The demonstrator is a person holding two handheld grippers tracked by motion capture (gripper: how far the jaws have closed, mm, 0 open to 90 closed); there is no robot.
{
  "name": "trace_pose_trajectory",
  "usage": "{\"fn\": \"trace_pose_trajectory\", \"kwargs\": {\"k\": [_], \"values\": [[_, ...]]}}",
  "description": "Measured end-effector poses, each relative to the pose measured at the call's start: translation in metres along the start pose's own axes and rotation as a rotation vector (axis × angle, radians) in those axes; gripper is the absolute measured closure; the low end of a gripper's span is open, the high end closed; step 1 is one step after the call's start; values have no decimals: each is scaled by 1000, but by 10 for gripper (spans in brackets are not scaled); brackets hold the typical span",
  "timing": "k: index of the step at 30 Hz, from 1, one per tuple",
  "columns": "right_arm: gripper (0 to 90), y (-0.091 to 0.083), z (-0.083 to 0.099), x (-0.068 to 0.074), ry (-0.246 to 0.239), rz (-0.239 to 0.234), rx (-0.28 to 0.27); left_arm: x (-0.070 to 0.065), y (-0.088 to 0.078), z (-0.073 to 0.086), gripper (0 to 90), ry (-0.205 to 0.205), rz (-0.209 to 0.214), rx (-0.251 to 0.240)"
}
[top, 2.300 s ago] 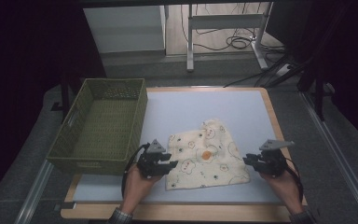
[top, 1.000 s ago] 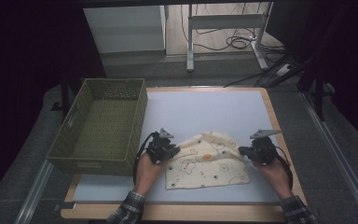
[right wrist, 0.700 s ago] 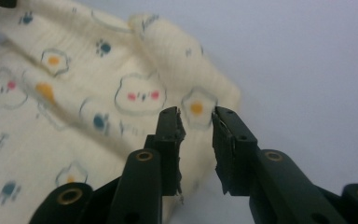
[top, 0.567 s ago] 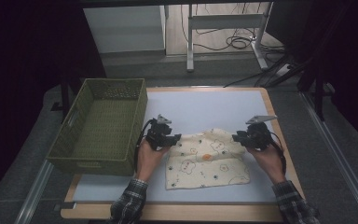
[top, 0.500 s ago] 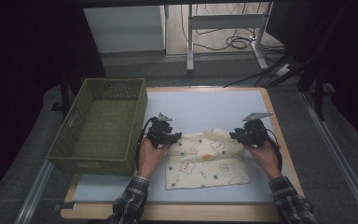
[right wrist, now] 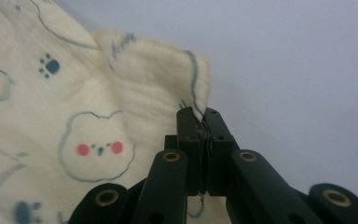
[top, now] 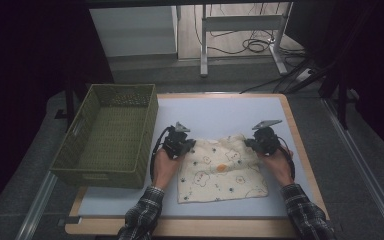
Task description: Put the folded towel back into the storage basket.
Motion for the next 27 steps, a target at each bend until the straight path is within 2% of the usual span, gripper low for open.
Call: {"fn": "trace_pose_trajectory", "kwargs": {"k": [1,2,3,4,5,6,7,8,10,13,19,21,24,26,27], "values": [[876,-6,-5,-2,-1,12,-25,-2,-10,-10,867,9,-21,-81],[874,-16,-13,-7,-5,44,-63,-2,-17,-16,859,18,-40,-130],[827,-29,-24,-17,-8,99,-127,-2,-22,-21,746,22,-66,-168],[827,-29,-24,-17,-8,99,-127,1,-23,-24,746,17,-107,-170],[706,-32,-28,-23,1,115,-137,6,-16,-24,625,0,-143,-103],[576,-30,-28,-29,27,133,-115,9,-10,-22,501,-11,-162,-41],[575,-29,-27,-33,42,130,-91,14,-4,-19,444,-10,-190,-3],[575,-27,-24,-36,49,135,-79,18,-1,-17,440,-1,-209,0],[575,-25,-18,-40,67,135,-75,24,4,-13,438,-33,-200,18],[576,-22,-8,-43,96,120,-67,31,8,-8,439,-42,-211,30],[638,-17,5,-45,125,82,-55,42,10,-9,471,-75,-231,6],[678,-13,6,-44,131,71,-58,45,14,-7,521,-95,-200,20],[678,-5,5,-38,125,42,-59,45,26,0,528,-112,-168,62],[652,3,6,-34,111,44,-44,45,35,6,523,-105,-167,91],[636,11,7,-31,105,48,-26,42,40,10,590,-91,-162,90]]}}
Point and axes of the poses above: each handheld gripper's, and its own axes: y roughly forward along the jaws, z roughly out of its underside, x roughly to its left, the point moved 6 cm from there along y, roughly forward along the jaws, and after that the axes turned 8 degrees about -y, right-handed, at the moved point
